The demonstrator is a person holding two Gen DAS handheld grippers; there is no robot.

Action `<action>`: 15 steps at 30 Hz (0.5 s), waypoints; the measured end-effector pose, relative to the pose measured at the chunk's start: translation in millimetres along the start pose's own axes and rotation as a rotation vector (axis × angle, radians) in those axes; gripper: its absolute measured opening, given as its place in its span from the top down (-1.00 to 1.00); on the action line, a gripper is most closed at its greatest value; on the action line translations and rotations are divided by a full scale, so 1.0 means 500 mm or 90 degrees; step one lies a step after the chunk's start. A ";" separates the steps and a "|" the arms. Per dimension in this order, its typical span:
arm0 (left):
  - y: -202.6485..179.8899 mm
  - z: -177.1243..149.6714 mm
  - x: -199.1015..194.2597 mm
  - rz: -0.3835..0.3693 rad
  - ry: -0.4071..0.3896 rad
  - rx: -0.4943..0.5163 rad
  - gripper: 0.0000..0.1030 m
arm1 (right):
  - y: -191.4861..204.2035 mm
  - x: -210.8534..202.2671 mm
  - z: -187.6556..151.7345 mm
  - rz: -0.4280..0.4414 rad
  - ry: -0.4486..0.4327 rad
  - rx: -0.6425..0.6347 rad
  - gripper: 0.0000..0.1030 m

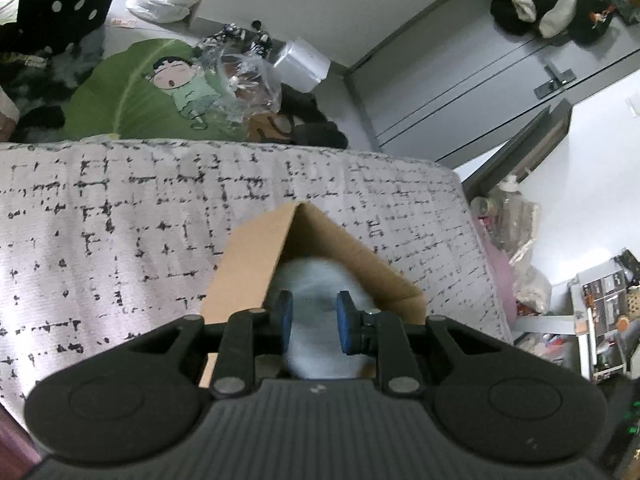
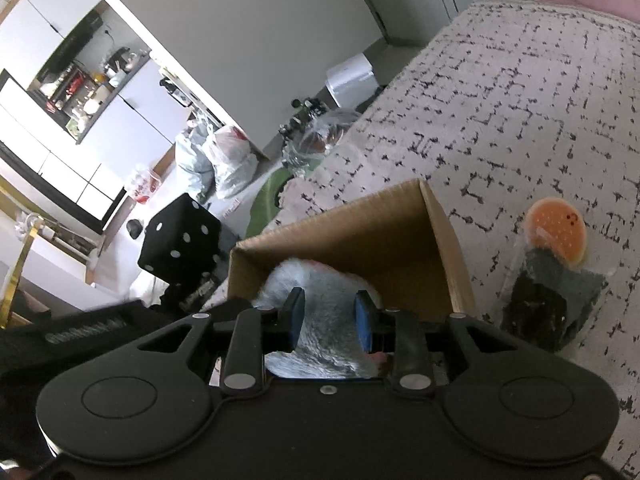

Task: Organize soft objects
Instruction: 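Carry the grey plush into the cardboard box and open the right gripper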

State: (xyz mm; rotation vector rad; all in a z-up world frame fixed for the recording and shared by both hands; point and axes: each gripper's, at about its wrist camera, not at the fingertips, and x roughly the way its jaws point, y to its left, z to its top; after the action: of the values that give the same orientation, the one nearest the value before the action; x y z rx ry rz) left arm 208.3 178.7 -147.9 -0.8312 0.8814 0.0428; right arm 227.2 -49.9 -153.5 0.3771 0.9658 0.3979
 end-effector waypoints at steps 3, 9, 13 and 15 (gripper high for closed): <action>-0.006 0.001 -0.009 0.006 -0.014 0.016 0.49 | 0.002 -0.018 -0.003 -0.004 -0.011 0.000 0.18; -0.013 0.002 -0.013 0.029 -0.019 0.002 0.12 | -0.011 -0.087 -0.016 -0.003 -0.054 0.016 -0.29; -0.047 -0.014 -0.033 0.085 -0.064 0.049 -0.39 | -0.034 -0.134 -0.008 -0.015 -0.079 0.031 -0.51; -0.060 -0.022 -0.042 0.099 -0.082 0.066 -0.43 | -0.045 -0.156 -0.004 -0.029 -0.096 0.027 -0.60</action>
State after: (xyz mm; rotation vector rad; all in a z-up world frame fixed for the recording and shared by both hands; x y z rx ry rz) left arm 197.8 156.8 -118.3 -0.6545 0.8184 0.1829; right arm 189.5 -106.7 -109.8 0.4164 0.8356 0.3029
